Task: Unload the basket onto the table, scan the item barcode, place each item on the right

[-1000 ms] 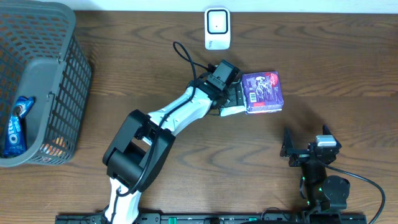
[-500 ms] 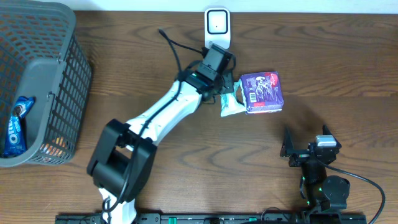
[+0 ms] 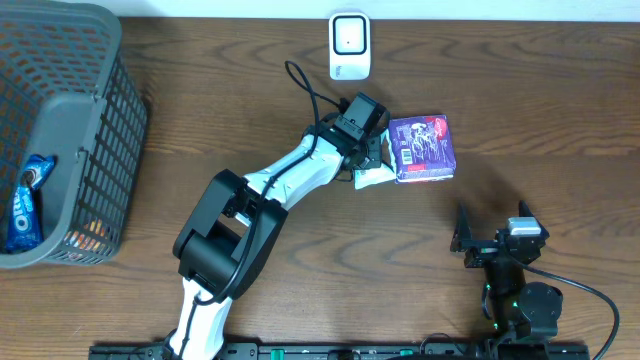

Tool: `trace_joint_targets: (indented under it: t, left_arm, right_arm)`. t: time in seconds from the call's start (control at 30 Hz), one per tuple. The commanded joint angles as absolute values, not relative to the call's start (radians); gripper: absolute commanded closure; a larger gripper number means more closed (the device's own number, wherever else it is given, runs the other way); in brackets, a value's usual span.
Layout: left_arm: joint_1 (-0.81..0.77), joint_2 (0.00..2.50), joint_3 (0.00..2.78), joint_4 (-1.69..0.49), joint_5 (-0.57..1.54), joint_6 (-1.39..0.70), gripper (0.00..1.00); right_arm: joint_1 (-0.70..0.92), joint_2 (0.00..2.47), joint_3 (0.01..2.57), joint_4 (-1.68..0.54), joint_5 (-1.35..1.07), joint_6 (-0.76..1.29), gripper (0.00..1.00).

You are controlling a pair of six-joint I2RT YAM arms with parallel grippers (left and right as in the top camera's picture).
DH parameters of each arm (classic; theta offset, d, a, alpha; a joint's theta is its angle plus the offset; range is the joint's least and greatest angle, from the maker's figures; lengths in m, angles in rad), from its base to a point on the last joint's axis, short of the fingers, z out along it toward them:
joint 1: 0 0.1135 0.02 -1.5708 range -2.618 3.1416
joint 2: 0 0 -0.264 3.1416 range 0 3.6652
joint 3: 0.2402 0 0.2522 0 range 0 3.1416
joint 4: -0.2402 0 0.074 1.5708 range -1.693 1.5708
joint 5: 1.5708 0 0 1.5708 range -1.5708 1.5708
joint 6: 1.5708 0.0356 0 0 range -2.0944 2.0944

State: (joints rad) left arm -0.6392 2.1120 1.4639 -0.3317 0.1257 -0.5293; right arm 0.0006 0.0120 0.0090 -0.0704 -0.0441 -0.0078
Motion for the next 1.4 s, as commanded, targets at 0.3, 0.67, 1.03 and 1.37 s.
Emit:
trace_joint_targets:
  t: [0.3, 0.67, 1.03, 1.37]
  left_arm:
    - [-0.593, 1.923, 1.471, -0.347, 0.115, -0.468, 0.92]
    - [-0.653, 2.086, 1.47, -0.321, 0.115, -0.52, 0.92]
    - [-0.639, 2.106, 1.473, -0.294, 0.115, -0.495, 0.92]
    - [-0.521, 1.749, 1.473, -0.299, 0.115, -0.379, 0.86]
  right_arm:
    - [-0.012, 0.008, 0.006, -0.072, -0.035, 0.006, 0.01]
    - [-0.012, 0.008, 0.006, -0.072, -0.035, 0.006, 0.01]
    - [-0.012, 0.008, 0.006, -0.072, -0.035, 0.006, 0.01]
    - [-0.012, 0.008, 0.006, -0.072, -0.035, 0.006, 0.01]
